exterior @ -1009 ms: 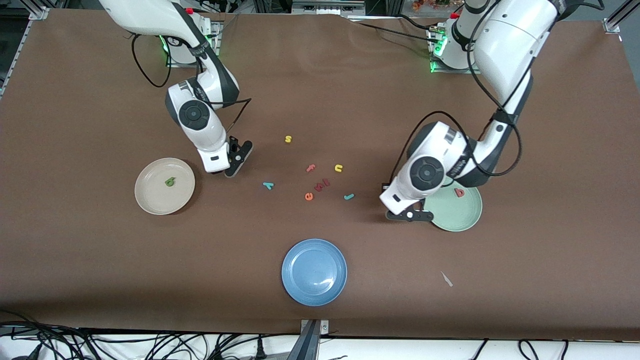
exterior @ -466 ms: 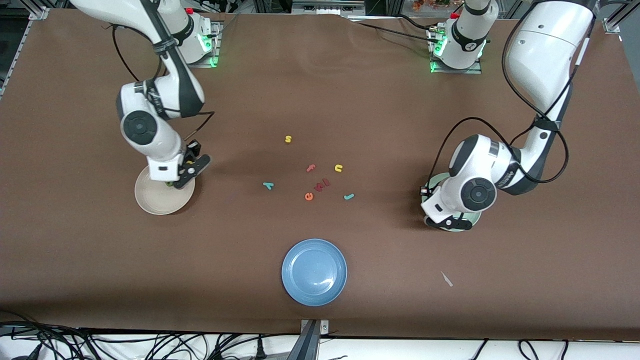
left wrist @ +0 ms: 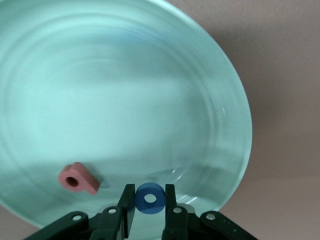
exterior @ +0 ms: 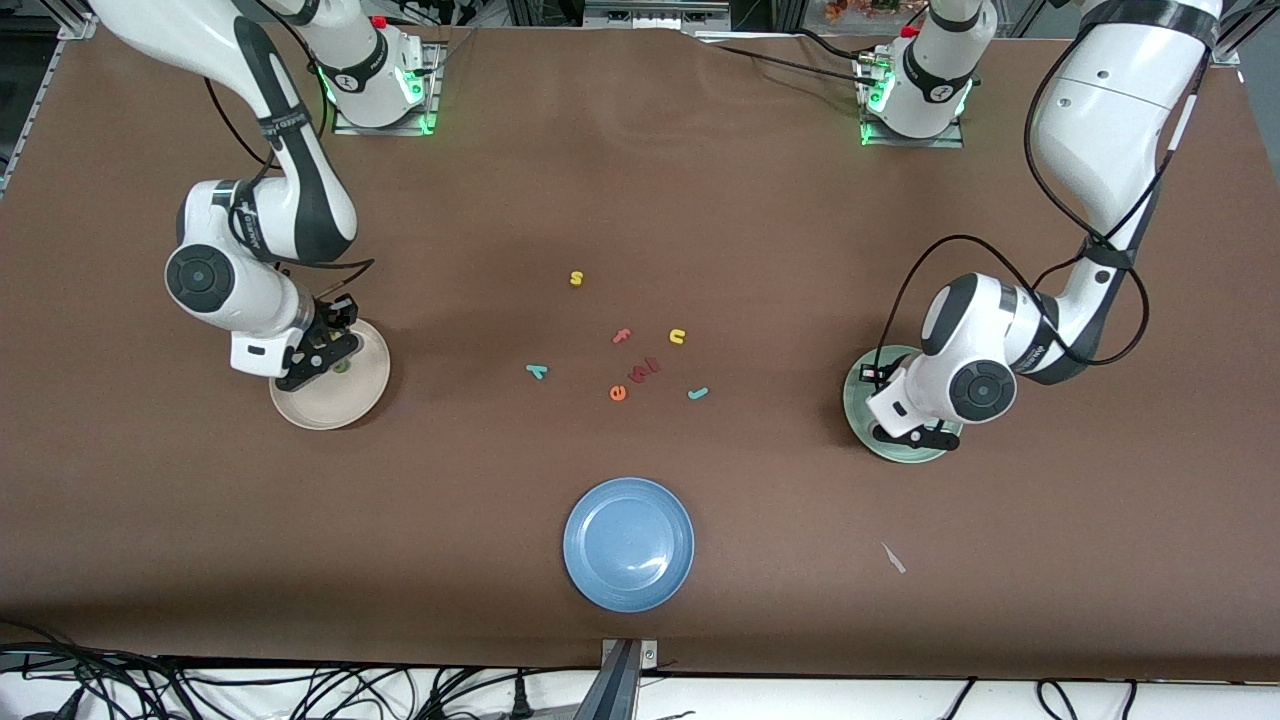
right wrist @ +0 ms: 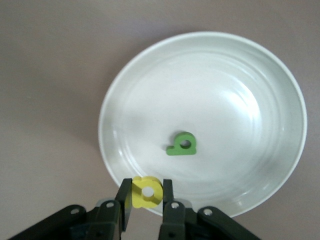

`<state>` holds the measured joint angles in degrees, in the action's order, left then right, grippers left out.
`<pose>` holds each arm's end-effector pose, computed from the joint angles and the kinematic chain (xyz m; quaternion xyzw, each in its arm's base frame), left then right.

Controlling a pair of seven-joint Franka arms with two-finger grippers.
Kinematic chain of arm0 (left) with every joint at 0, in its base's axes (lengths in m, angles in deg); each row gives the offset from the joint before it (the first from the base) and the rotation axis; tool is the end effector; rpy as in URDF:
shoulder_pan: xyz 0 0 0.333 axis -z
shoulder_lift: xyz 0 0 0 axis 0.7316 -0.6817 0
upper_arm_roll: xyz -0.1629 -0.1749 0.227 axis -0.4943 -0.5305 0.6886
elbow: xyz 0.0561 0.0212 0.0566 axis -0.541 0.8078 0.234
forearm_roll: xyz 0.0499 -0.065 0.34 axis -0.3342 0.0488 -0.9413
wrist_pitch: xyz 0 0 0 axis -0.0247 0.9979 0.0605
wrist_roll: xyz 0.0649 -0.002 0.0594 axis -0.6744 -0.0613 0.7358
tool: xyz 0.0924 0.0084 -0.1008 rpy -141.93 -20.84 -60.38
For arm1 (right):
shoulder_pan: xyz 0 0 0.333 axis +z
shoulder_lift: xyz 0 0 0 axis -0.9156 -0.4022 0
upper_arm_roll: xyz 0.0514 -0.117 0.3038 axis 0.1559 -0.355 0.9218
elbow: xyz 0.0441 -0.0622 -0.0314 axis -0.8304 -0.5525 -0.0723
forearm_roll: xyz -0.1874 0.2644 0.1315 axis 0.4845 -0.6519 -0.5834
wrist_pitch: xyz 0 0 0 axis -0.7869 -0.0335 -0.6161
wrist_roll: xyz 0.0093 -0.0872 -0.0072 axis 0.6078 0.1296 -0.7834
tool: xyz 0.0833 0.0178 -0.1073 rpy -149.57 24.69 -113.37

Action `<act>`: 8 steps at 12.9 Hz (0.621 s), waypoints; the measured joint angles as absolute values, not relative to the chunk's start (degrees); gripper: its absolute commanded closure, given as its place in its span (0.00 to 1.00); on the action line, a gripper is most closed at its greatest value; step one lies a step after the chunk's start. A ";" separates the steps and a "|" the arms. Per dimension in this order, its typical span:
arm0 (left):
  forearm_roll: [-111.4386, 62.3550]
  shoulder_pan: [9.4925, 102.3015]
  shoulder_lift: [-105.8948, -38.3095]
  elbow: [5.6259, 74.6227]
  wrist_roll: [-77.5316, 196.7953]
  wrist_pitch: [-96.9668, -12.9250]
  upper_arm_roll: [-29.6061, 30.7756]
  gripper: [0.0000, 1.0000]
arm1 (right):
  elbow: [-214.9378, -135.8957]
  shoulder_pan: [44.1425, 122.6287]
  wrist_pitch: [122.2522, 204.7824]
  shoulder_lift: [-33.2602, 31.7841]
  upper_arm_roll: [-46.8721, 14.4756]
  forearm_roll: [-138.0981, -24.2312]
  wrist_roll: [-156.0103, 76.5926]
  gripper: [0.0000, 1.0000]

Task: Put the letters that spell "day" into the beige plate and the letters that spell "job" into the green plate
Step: 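Drop the d on the beige plate while the left gripper drops o on green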

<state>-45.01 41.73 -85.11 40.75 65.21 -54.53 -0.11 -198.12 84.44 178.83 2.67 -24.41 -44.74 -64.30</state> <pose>0.5804 -0.1113 0.1940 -0.9831 0.0581 0.1729 0.0128 0.5261 0.0425 0.2528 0.9514 0.2921 -0.0964 0.0176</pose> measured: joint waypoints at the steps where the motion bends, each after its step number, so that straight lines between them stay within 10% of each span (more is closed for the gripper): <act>1: -45.01 41.69 -85.11 41.21 65.21 -55.01 -0.22 0.92 | -198.11 83.93 179.37 1.95 -24.41 -44.79 -64.24 0.00; 3: -45.01 41.67 -85.10 41.42 65.21 -55.36 -0.29 0.47 | -198.01 83.71 179.37 1.63 -24.33 -44.93 -64.23 0.00; 4: -45.01 41.65 -85.10 41.42 65.21 -55.45 -0.30 0.01 | -197.88 83.79 179.04 1.78 -24.08 -45.10 -64.13 0.00; 8: -45.01 41.55 -84.71 41.39 64.89 -55.51 -0.38 0.00 | -197.62 83.88 177.62 3.16 -21.67 -45.33 -61.08 0.00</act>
